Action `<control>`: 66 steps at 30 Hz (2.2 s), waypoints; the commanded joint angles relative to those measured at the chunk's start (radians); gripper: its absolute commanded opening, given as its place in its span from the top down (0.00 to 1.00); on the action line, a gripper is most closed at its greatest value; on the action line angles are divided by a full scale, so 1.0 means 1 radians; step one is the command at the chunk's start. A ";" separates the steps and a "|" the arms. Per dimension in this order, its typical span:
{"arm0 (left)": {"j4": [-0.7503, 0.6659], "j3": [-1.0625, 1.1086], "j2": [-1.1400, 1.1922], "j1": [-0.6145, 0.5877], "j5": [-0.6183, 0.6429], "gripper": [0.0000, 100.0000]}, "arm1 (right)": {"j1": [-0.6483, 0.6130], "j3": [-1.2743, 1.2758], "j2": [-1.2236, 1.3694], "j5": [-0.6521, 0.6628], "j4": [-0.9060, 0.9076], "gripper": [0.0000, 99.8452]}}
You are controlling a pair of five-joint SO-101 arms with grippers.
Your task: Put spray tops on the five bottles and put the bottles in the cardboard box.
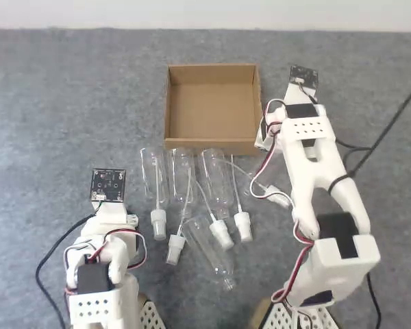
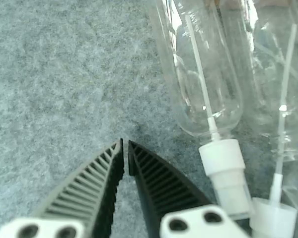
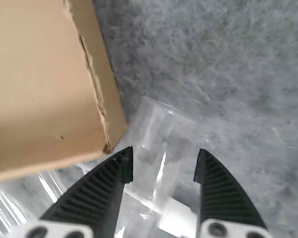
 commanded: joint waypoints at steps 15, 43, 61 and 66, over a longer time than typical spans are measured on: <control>0.006 -0.012 -0.021 -0.002 -0.003 0.98 | 0.058 -0.068 0.124 -0.210 -0.058 0.81; 0.006 -0.012 -0.021 -0.002 -0.003 0.98 | 0.116 -0.069 0.225 -0.465 -0.058 0.87; 0.006 -0.012 -0.021 -0.002 -0.003 0.98 | 0.275 -0.069 0.079 -0.571 0.113 0.89; 0.006 -0.012 -0.021 -0.002 -0.003 0.98 | 0.320 -0.071 0.079 -0.582 0.162 0.89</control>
